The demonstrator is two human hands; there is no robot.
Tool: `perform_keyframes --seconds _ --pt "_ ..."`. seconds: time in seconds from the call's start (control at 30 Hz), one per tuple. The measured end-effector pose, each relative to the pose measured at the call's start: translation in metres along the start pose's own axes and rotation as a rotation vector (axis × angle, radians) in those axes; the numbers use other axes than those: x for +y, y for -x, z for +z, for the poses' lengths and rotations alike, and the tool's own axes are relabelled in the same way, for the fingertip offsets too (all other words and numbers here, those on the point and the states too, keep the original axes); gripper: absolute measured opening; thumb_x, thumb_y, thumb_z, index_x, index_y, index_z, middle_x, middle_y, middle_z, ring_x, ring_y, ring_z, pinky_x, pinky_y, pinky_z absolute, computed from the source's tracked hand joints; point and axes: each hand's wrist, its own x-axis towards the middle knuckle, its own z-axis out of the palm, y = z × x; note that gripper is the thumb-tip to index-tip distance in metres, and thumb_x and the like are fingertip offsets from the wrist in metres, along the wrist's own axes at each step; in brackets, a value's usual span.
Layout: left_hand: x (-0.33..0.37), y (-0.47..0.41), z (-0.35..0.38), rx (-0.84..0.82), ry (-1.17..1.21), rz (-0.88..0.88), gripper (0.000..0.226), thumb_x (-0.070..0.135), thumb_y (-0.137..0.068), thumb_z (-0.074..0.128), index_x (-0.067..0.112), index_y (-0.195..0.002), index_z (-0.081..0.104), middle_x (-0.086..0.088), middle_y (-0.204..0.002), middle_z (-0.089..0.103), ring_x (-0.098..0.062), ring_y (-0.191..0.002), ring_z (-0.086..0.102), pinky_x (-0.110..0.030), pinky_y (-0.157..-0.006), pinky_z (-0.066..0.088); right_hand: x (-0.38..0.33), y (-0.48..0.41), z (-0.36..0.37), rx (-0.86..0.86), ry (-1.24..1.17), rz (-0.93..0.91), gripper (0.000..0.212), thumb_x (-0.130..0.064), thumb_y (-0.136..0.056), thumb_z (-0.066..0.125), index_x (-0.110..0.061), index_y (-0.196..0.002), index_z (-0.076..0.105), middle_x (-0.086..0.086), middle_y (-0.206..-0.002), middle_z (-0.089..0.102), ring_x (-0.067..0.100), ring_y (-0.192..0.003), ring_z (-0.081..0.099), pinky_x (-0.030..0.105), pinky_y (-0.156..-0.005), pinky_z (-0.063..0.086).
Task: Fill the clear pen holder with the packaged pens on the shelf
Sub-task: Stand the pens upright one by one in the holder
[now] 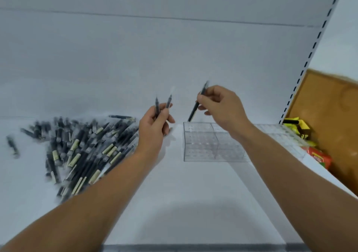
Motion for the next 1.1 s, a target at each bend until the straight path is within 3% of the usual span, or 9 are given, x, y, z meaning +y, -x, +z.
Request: perform_keyframes --seconds 0.17,0.37,0.5,0.63,0.77,0.9,0.97,1.03,1.1 --pt "-0.006 -0.004 -0.004 0.004 0.052 -0.027 0.018 0.004 -0.098 0.048 0.009 -0.105 0.064 -0.003 -0.067 0.057 -0.011 -0.05 0.037 -0.019 -0.049 0.032 0.01 -0.015 0.008 -0.024 0.135 -0.019 0.005 -0.027 -0.09 0.068 -0.022 -0.09 0.068 -0.005 -0.082 0.071 0.008 -0.077 0.07 0.039 -0.083 0.057" --pt "-0.011 -0.01 -0.003 -0.042 0.032 -0.071 0.017 0.006 -0.098 0.049 0.01 -0.104 0.065 -0.002 -0.068 0.059 -0.013 -0.053 0.037 -0.02 -0.052 0.033 0.018 -0.017 0.011 -0.007 0.19 -0.045 0.005 -0.028 -0.09 0.068 -0.024 -0.09 0.067 -0.009 -0.081 0.069 0.007 -0.076 0.068 0.022 -0.074 0.054" --pt "-0.011 -0.01 -0.004 -0.086 -0.001 -0.076 0.016 0.007 -0.097 0.051 0.009 -0.106 0.065 -0.003 -0.069 0.06 -0.013 -0.053 0.037 -0.019 -0.053 0.033 0.023 -0.019 0.01 0.023 0.206 -0.046 0.005 -0.028 -0.09 0.069 -0.024 -0.088 0.066 -0.008 -0.081 0.07 0.011 -0.078 0.069 0.027 -0.078 0.055" --pt "-0.008 -0.009 -0.003 -0.105 -0.002 -0.091 0.013 0.007 -0.097 0.052 0.01 -0.103 0.062 -0.002 -0.068 0.062 -0.012 -0.051 0.039 -0.019 -0.054 0.035 0.025 -0.022 0.012 -0.137 0.321 0.02 0.009 -0.03 -0.086 0.072 -0.026 -0.083 0.065 -0.007 -0.081 0.07 0.014 -0.081 0.069 0.031 -0.078 0.055" --pt "-0.006 -0.009 -0.003 -0.119 -0.015 -0.095 0.007 0.009 -0.096 0.054 0.011 -0.101 0.06 -0.004 -0.07 0.065 -0.012 -0.049 0.041 -0.018 -0.053 0.038 0.026 -0.017 0.019 -0.251 0.477 0.032 0.009 -0.035 -0.086 0.071 -0.031 -0.082 0.064 -0.015 -0.079 0.065 0.01 -0.082 0.063 0.024 -0.069 0.045" --pt "-0.003 -0.007 -0.002 -0.113 0.0 -0.118 0.009 0.013 -0.094 0.058 0.014 -0.101 0.065 -0.003 -0.071 0.064 -0.011 -0.049 0.04 -0.017 -0.052 0.038 0.028 -0.007 0.014 -0.217 0.451 0.053 0.012 -0.039 -0.085 0.071 -0.033 -0.095 0.066 -0.02 -0.087 0.065 0.004 -0.086 0.061 0.02 -0.071 0.042" --pt "-0.001 -0.006 -0.001 -0.122 -0.008 -0.122 0.011 0.015 -0.093 0.06 0.016 -0.101 0.067 -0.002 -0.07 0.064 -0.011 -0.05 0.039 -0.016 -0.051 0.038 0.026 0.001 0.007 -0.101 0.337 0.017 0.019 -0.038 -0.085 0.072 -0.033 -0.102 0.067 -0.022 -0.092 0.066 -0.001 -0.083 0.06 0.015 -0.07 0.041" --pt "0.001 -0.004 0.002 -0.141 -0.034 -0.109 0.01 0.015 -0.093 0.061 0.019 -0.099 0.068 0.0 -0.068 0.064 -0.01 -0.05 0.037 -0.015 -0.05 0.037 0.02 0.011 0.004 0.023 0.179 -0.056 0.012 -0.034 -0.087 0.071 -0.031 -0.098 0.071 -0.022 -0.085 0.067 -0.001 -0.072 0.057 0.01 -0.067 0.041" --pt "0.002 -0.002 0.003 -0.174 -0.077 -0.069 0.012 0.013 -0.092 0.062 0.02 -0.097 0.069 0.002 -0.065 0.065 -0.01 -0.049 0.037 -0.015 -0.05 0.037 0.015 0.022 0.007 0.021 0.075 -0.08 0.004 -0.031 -0.088 0.07 -0.03 -0.089 0.074 -0.02 -0.075 0.067 0.001 -0.061 0.054 0.01 -0.061 0.041"
